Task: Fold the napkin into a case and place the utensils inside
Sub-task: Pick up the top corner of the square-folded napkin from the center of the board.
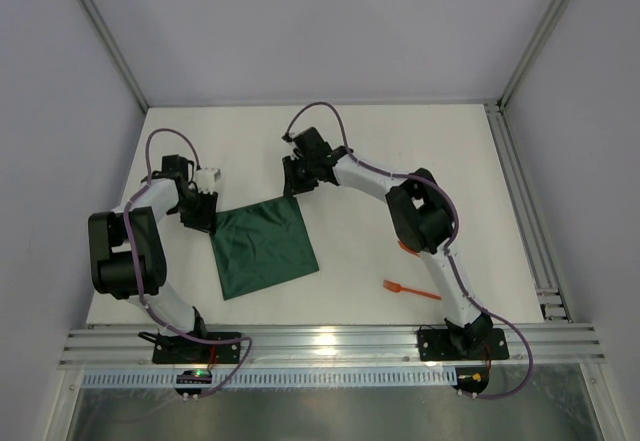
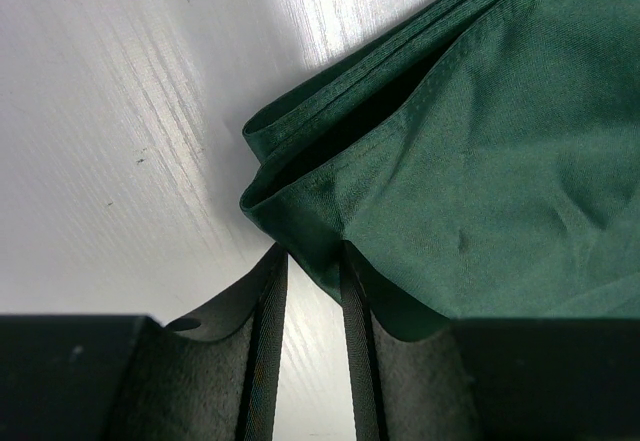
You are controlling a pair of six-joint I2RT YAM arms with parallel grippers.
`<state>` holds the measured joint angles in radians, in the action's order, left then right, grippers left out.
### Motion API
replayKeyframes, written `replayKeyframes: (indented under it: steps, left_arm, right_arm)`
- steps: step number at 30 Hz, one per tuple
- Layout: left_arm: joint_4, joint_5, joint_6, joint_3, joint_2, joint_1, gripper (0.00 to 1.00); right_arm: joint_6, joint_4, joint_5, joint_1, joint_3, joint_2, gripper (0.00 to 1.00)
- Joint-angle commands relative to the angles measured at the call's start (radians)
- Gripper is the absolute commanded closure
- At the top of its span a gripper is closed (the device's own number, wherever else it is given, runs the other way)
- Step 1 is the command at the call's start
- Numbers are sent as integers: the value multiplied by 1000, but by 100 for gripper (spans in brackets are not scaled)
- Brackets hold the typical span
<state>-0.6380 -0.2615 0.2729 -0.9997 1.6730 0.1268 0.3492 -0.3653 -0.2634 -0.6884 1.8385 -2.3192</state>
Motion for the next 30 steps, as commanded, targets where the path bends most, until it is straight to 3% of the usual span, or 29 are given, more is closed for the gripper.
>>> replayKeyframes:
  steps: [1, 6, 21, 25, 30]
  left_arm:
    - [32, -8, 14, 6, -33, 4, 71]
    - [32, -12, 14, 4, -32, 4, 71]
    - [31, -8, 14, 4, -33, 4, 71]
    - [28, -8, 14, 0, -33, 4, 71]
    - [27, -7, 14, 0, -36, 5, 71]
  right_arm:
    - [-42, -43, 64, -22, 54, -19, 72]
    - [-46, -43, 69, -22, 41, -11, 79]
    - [-76, -32, 85, -33, -15, 49, 79]
    - [-73, -31, 85, -33, -18, 50, 90]
    - [-76, -24, 89, -31, -16, 75, 95]
